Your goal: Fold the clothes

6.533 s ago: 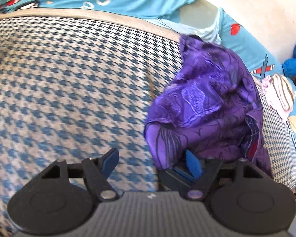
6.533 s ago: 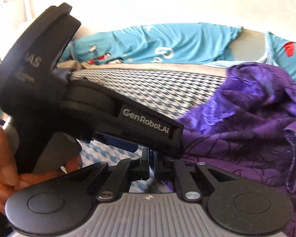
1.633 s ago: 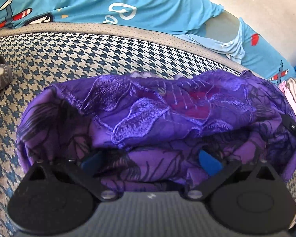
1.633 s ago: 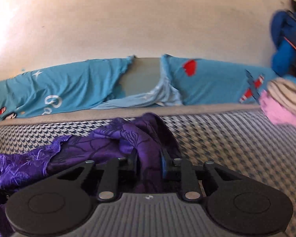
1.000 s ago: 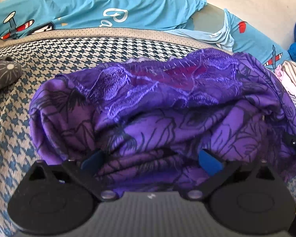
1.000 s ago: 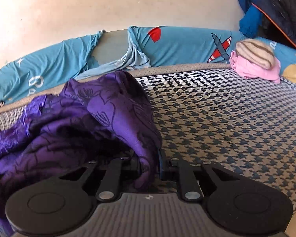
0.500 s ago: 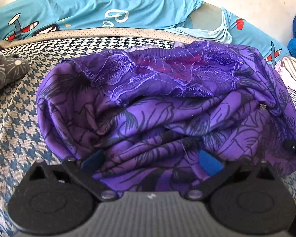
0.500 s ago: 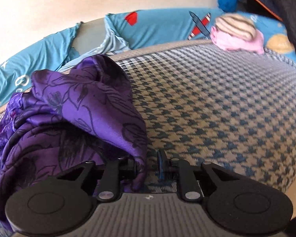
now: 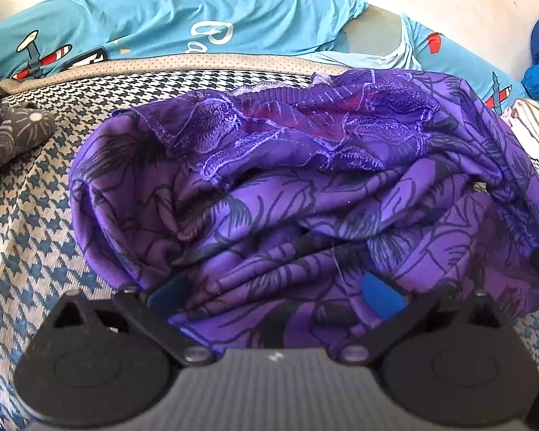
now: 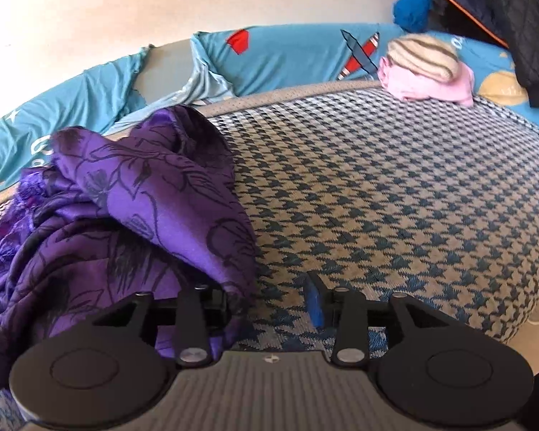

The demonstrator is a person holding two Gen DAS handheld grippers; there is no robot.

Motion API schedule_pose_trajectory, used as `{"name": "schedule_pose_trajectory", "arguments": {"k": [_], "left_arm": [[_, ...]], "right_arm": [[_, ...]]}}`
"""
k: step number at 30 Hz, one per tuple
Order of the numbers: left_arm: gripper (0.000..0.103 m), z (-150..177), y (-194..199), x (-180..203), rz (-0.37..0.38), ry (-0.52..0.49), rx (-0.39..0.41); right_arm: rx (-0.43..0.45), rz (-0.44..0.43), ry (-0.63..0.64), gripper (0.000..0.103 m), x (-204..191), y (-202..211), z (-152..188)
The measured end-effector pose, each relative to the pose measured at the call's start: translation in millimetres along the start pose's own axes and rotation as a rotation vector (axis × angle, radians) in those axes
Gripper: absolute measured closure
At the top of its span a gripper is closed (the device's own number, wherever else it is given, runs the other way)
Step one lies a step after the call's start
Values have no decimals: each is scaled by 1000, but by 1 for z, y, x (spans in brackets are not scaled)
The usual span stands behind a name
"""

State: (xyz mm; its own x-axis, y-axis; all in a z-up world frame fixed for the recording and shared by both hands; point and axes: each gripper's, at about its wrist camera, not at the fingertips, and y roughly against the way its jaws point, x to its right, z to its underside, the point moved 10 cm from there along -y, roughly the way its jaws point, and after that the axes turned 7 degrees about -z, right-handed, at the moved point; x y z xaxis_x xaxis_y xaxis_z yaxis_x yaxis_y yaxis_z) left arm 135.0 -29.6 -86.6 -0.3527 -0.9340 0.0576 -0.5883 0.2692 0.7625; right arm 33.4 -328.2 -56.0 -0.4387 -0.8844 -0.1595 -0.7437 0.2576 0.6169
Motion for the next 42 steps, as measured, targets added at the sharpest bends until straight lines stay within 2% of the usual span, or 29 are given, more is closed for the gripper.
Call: {"name": "schedule_pose_trajectory", "arguments": {"k": [5, 15, 24, 29, 42], "left_arm": [[0, 0, 0, 1, 3, -1, 2], [0, 1, 0, 2, 9, 1, 4], [0, 1, 1, 2, 7, 10, 7], [0, 0, 0, 1, 11, 20, 8], [0, 1, 2, 0, 16, 19, 13]], "right_arm": [[16, 13, -25, 56, 9, 6, 0], [5, -25, -77, 53, 20, 14, 7], [59, -79, -94, 50, 13, 34, 0], [78, -86, -5, 49, 0, 43, -5], [74, -373, 297, 41, -110, 24, -18]]}}
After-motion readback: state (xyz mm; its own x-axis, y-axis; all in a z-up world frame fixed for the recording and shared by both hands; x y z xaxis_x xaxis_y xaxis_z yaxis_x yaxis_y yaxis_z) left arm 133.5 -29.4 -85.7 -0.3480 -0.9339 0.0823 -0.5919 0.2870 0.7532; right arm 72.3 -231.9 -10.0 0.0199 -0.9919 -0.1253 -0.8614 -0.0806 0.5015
